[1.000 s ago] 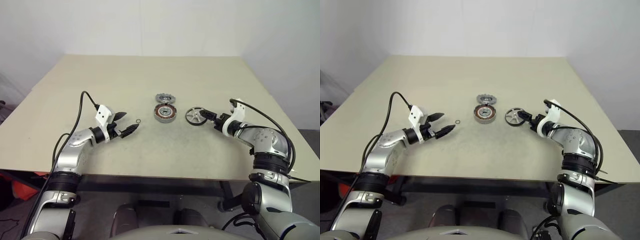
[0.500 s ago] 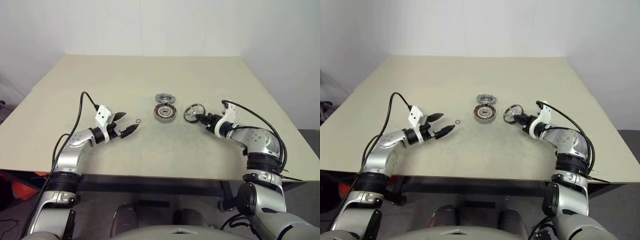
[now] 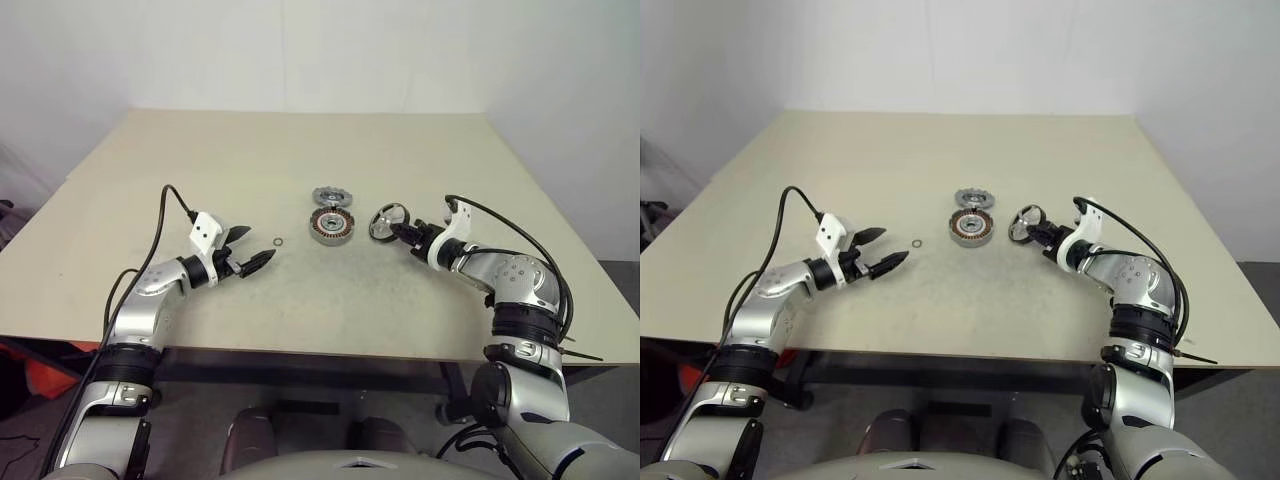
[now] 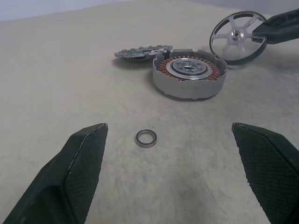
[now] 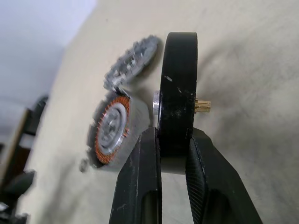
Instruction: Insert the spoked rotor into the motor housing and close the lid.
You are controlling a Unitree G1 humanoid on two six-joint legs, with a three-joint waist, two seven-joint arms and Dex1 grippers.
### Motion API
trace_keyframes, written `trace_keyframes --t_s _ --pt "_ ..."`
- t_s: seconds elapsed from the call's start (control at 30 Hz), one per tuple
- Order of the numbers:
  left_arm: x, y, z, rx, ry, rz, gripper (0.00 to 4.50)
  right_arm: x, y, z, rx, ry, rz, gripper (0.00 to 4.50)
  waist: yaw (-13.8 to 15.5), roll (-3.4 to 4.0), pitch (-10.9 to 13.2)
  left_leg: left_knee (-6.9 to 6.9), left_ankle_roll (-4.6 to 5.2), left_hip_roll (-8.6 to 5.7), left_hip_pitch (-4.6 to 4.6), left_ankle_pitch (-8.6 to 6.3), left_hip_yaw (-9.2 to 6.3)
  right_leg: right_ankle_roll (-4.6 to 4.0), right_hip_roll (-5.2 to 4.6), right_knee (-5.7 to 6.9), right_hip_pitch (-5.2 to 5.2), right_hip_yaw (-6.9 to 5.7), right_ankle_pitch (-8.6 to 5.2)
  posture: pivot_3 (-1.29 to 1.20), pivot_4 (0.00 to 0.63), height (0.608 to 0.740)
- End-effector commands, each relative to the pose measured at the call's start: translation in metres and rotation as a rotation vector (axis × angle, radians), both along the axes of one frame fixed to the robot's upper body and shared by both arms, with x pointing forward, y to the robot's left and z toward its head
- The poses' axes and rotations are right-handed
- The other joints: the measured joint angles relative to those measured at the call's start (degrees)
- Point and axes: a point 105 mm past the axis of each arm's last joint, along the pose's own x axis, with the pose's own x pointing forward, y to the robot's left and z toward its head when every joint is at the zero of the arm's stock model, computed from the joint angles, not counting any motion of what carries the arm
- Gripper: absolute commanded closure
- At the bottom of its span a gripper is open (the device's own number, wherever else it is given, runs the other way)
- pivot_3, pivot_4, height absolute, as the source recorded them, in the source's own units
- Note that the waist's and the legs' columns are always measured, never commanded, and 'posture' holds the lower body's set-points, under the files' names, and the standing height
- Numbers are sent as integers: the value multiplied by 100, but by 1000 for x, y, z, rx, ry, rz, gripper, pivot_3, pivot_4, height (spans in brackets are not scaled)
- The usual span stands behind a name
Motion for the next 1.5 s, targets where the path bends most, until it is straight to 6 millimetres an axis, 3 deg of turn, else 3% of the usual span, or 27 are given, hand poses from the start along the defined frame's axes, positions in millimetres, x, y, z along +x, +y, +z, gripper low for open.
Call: trace_keyframes --t_s 0.03,0.27,0.4,0.53,0.7,1.0,1.33,1.43,1.5 --pt "2 0 12 -1 -52 0 0 5 17 48 94 -140 61 4190 -7 0 0 -1 0 0 0 0 0 -1 0 0 0 0 1 0 0 740" --pt "6 7 16 -8 -62 29 0 -5 72 71 169 -168 249 4190 -21 1 0 -13 -1 3 0 1 1 -9 4 0 -8 0 -3 0 0 740" --pt "21 38 30 -23 -107 185 0 -36 115 53 107 -110 444 4190 -15 0 1 -27 -7 2 -1 4 0 -9 6 -6 -10 -2 -4 0 0 740" --pt "28 64 34 15 -126 288 0 -55 131 43 66 -102 541 4190 7 0 1 -33 -12 1 -8 6 -5 -4 5 -21 -9 -3 -5 0 0 740" --pt "25 68 35 35 -133 285 0 -65 134 30 31 -57 600 4190 29 -1 0 -34 -12 -1 -16 6 -8 16 3 -31 -9 -4 -13 0 0 740" --pt "19 49 29 30 -119 230 0 -93 141 2 37 79 691 4190 19 -3 -1 -37 -14 1 -16 7 -8 0 5 -30 -12 -5 -4 0 0 740" --pt "15 45 31 46 -113 211 0 -94 145 -22 58 179 651 4190 13 -4 -1 -37 -21 2 -12 11 -8 25 5 -26 -11 -5 -19 0 0 740" --pt "15 45 32 47 -114 213 0 -89 141 -29 24 195 626 3254 12 -4 -1 -37 -20 2 -10 11 -8 23 5 -26 -10 -5 -18 0 0 740" --pt "15 42 33 42 -110 203 0 -88 140 -22 3 149 637 2585 13 -4 -1 -37 -21 1 -11 11 -8 25 5 -26 -10 -5 -18 0 0 740"
